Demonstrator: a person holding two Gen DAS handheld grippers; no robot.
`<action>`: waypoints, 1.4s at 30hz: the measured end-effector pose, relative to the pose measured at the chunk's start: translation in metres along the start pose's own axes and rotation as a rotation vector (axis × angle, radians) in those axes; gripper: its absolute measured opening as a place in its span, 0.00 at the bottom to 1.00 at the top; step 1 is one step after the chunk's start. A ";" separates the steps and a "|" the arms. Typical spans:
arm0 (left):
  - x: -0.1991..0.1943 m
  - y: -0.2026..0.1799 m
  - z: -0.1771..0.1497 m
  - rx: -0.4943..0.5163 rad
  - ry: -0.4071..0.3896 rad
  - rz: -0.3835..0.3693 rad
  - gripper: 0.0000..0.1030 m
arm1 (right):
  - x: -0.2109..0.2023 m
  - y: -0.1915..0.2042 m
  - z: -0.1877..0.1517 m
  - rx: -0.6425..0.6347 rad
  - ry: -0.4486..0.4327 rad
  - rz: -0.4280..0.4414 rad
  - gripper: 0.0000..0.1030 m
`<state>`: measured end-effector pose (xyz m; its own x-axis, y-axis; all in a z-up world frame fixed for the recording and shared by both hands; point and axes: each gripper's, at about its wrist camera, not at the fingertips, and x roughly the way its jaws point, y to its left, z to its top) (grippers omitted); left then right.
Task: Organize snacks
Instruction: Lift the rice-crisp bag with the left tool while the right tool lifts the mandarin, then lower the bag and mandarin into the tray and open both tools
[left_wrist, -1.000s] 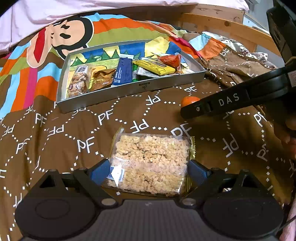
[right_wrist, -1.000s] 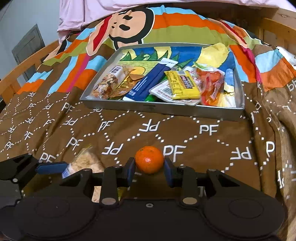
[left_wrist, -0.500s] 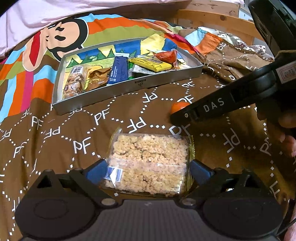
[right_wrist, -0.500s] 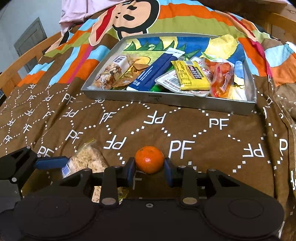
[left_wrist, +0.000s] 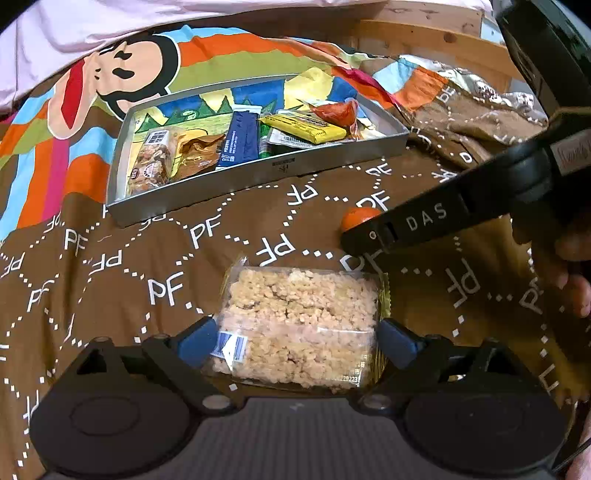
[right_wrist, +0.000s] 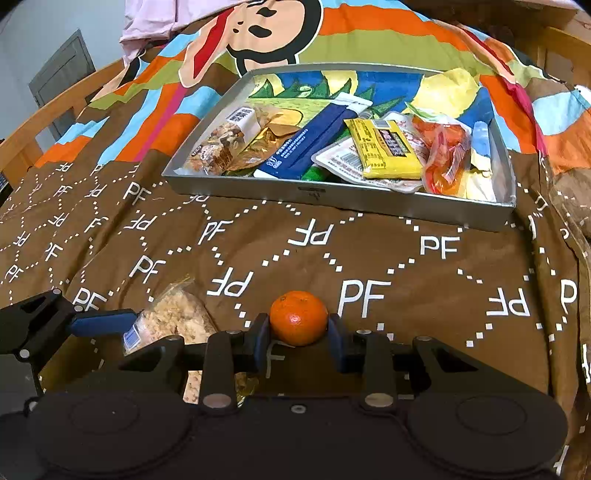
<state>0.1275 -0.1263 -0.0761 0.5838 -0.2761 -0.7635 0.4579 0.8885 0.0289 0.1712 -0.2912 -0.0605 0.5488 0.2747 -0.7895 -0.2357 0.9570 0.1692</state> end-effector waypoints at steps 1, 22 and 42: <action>-0.001 0.001 0.001 -0.008 -0.001 -0.004 0.91 | -0.001 0.001 0.000 -0.005 -0.005 0.001 0.34; -0.014 0.040 0.066 -0.205 -0.280 0.041 0.89 | -0.034 -0.028 0.032 0.059 -0.381 -0.145 0.34; 0.095 0.049 0.133 -0.307 -0.228 0.173 0.90 | 0.005 -0.091 0.054 0.241 -0.322 -0.273 0.35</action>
<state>0.2947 -0.1574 -0.0609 0.7835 -0.1571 -0.6012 0.1397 0.9873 -0.0758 0.2388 -0.3723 -0.0475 0.7941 -0.0108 -0.6077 0.1232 0.9820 0.1434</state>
